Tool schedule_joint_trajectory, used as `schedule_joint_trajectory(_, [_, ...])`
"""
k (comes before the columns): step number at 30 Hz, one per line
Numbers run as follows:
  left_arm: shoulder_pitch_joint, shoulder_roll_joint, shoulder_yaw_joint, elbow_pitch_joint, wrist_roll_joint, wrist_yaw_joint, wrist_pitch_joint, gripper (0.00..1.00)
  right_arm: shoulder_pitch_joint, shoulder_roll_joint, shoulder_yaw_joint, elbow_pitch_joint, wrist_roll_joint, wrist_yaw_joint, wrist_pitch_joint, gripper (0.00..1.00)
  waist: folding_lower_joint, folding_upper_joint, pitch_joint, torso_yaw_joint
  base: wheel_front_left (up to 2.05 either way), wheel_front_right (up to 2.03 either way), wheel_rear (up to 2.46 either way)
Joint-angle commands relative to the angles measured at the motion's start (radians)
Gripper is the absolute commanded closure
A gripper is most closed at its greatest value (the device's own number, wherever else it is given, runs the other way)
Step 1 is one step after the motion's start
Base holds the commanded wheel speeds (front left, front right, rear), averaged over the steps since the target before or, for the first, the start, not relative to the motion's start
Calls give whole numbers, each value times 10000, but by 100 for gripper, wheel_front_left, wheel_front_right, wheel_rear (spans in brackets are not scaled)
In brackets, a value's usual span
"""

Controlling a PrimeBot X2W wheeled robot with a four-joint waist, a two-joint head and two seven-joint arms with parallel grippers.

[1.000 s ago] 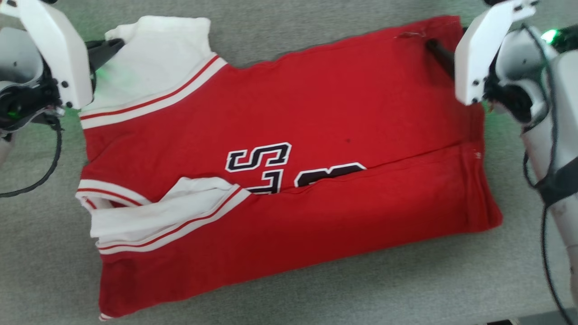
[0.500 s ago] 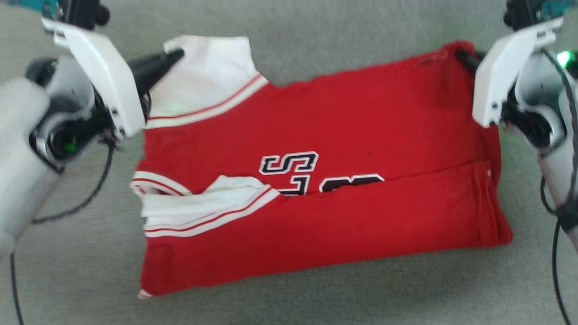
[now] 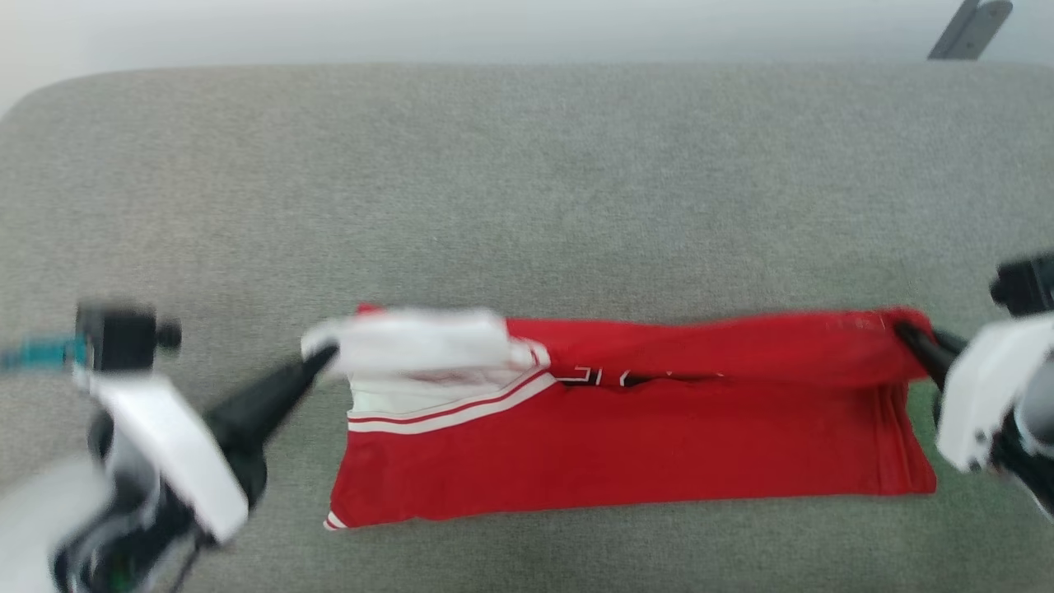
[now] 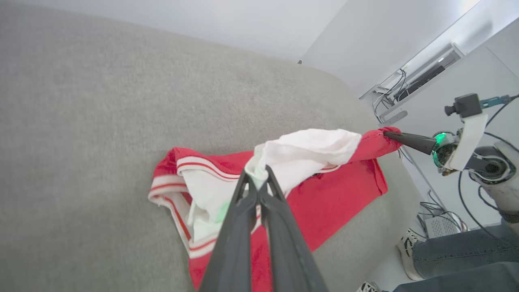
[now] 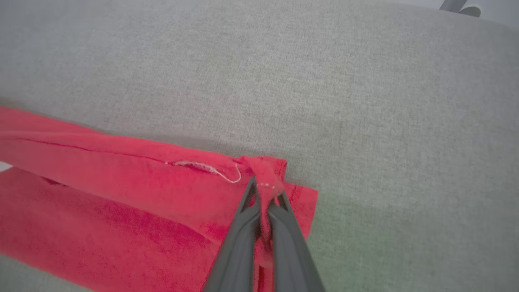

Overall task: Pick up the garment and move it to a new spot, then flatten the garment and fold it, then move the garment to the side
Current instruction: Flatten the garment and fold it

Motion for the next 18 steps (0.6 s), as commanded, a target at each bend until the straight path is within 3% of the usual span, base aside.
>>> schedule_joint_trajectory(1, [365, 81, -46, -126, -104, 24, -308, 100, 350, 24, -209, -278, -171, -8, 49, 100, 0, -1, -109, 82, 0, 0, 0])
schedule_joint_trajectory(4, [1195, 144, -252, -434, -44, 24, -842, 100, 1342, 310, -677, -1047, -298, -8, 365, 100, 0, -1, -91, 94, 0, 0, 0])
schedule_joint_trajectory(8, [1750, -360, -454, -90, 212, 24, -1120, 100, 1992, 632, -1216, -1449, -680, -8, 568, 100, 0, -1, 31, 154, 0, 0, 0])
schedule_joint_trajectory(14, [1659, -1398, -569, 1211, 205, 24, -1193, 100, 1965, 1247, -1487, -906, -1187, -8, 489, 100, 0, -1, 222, 228, 0, 0, 0])
schedule_joint_trajectory(18, [1507, -1766, -742, 1940, 372, 24, -1138, 100, 1679, 1444, -1441, -330, -1445, -8, 436, 100, 0, -1, 319, 233, 0, 0, 0])
